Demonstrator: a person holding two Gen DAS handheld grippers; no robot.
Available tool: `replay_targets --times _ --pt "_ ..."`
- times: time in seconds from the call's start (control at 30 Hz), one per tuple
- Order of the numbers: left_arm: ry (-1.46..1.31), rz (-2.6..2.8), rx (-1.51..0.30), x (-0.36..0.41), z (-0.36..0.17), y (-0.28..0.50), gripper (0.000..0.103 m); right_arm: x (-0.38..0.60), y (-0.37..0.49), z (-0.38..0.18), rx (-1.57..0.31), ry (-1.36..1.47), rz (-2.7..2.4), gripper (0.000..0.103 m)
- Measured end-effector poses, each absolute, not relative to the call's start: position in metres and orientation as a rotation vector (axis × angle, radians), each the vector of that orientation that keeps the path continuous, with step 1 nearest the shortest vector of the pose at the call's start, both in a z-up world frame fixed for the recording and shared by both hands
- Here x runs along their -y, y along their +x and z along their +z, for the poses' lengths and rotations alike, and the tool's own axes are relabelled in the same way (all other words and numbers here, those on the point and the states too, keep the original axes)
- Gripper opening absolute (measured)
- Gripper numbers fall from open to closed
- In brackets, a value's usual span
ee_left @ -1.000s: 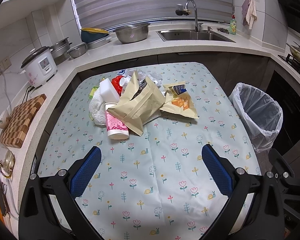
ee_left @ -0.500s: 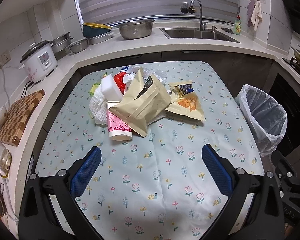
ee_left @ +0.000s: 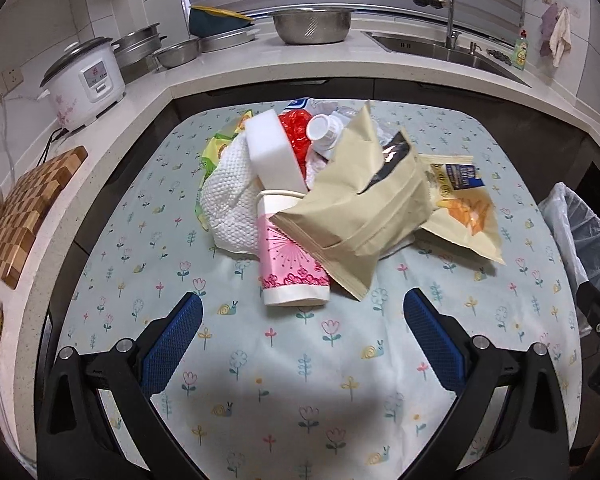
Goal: Collect trash
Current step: 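Grasp the pink paper cup with the left gripper while the right grasps the yellow snack bag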
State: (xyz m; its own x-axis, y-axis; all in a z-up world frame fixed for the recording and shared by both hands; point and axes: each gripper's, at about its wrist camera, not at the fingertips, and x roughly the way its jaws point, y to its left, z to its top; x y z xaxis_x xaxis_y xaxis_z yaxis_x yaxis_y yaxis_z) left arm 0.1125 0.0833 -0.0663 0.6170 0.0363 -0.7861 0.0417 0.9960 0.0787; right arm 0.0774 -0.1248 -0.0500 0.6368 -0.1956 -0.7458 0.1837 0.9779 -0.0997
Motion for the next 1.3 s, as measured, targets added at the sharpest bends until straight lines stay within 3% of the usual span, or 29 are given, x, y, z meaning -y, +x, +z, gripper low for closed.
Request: replay_targets --times 0.37,0.47,0.6,0.7,0.97,1.1,1.2,1.27,1.3 --pt "0.034 -0.039 -0.978 -0.108 -0.108 0.165 0.094 0.094 0.128 -0.063 -0.879 -0.003 -0.163 0.096" --pt "0.035 -0.079 -0.993 -0.106 -0.114 0.171 0.083 0.091 0.136 -0.067 -0.886 0.001 -0.164 0.096" --pt "0.031 -0.13 -1.022 -0.102 -0.122 0.177 0.059 0.092 0.15 -0.076 -0.893 0.0 -0.176 0.096" --pt "0.038 -0.138 -1.024 -0.099 -0.125 0.178 0.052 0.098 0.162 -0.083 -0.905 0.028 -0.176 0.092" --pt "0.039 -0.158 -0.998 -0.097 -0.115 0.172 0.049 0.115 0.196 -0.101 -0.934 0.066 -0.177 0.068" --pt "0.038 -0.169 -0.982 -0.097 -0.106 0.166 0.048 0.124 0.212 -0.111 -0.952 0.109 -0.172 0.061" --pt "0.031 -0.177 -0.976 -0.097 -0.1 0.161 0.047 0.126 0.22 -0.121 -0.987 0.139 -0.142 0.038" --pt "0.025 -0.179 -0.973 -0.098 -0.096 0.157 0.047 0.123 0.219 -0.125 -1.003 0.137 -0.132 0.014" --pt "0.024 -0.177 -0.97 -0.098 -0.094 0.155 0.047 0.121 0.217 -0.125 -1.003 0.138 -0.125 0.011"
